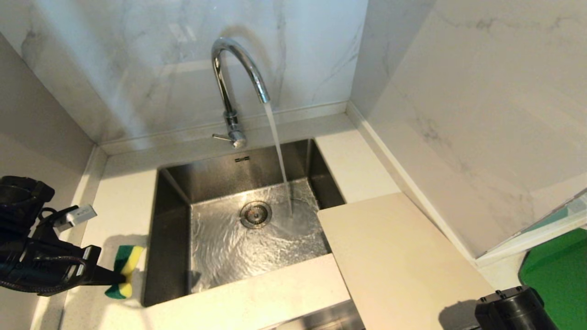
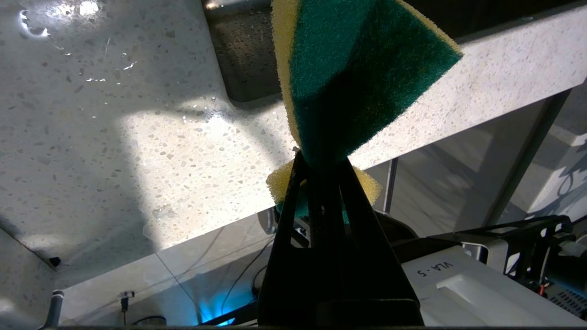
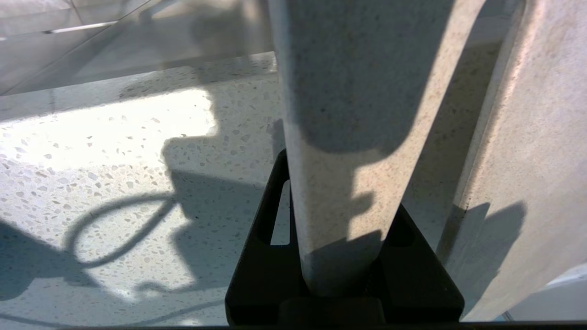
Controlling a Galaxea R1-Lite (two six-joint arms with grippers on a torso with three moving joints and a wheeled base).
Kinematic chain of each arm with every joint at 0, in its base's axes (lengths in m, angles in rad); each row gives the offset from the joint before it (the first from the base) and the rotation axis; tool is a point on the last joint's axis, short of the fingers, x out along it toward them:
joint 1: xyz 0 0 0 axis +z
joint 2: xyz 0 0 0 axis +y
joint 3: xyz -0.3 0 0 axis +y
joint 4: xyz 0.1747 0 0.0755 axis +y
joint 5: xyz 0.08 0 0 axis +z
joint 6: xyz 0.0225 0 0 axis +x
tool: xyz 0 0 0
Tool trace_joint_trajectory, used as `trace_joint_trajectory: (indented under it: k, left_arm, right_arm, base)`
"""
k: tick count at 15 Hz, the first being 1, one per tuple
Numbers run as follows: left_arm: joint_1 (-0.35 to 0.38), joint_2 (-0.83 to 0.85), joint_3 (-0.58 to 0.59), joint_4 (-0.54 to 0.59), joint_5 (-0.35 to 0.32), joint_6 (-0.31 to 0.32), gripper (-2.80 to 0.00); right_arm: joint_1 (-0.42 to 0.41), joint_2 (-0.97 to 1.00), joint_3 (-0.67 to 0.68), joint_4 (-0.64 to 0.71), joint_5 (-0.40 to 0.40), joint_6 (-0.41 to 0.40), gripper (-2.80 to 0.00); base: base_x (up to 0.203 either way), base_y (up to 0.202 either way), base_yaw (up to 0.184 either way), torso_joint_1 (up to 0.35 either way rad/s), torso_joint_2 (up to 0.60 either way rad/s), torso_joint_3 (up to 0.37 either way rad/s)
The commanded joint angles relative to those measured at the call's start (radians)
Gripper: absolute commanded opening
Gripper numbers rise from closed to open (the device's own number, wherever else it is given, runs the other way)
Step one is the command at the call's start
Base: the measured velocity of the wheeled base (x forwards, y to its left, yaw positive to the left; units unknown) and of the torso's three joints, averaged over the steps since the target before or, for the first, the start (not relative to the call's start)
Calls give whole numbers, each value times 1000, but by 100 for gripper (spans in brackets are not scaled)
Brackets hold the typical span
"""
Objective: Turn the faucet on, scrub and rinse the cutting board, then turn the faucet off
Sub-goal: Put down the cutting board
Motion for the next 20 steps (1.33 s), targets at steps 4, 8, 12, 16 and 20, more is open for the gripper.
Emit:
trace_joint_trajectory:
  k: [4,8,12,16,20]
  left_arm:
    - [1,10,-5,2,-4,-1,-280]
    - [1,10,-5,2,-4,-3,-280]
    - [1,9,-5,2,-4,-3,-280]
    - [3,1,-5,2,-4,-4,-280]
    - [3,-22,-4,3,-3,-28,-280]
  right_arm:
    - [-32,35,-13,-2,1,-11,-280]
    - [-34,38,-16,-4,-1,-11,0]
    - [-34,26,-22,-7,-1,-6,0]
    - [-34,-5,-39,-8,48,107,0]
    - [-34,-27,-55,-16,162,229,-280]
  base:
    - [0,0,0,0,0,0]
    - [0,0,0,0,0,0]
    - [0,0,0,0,0,0]
    - [0,0,0,0,0,0]
    - [0,0,0,0,0,0]
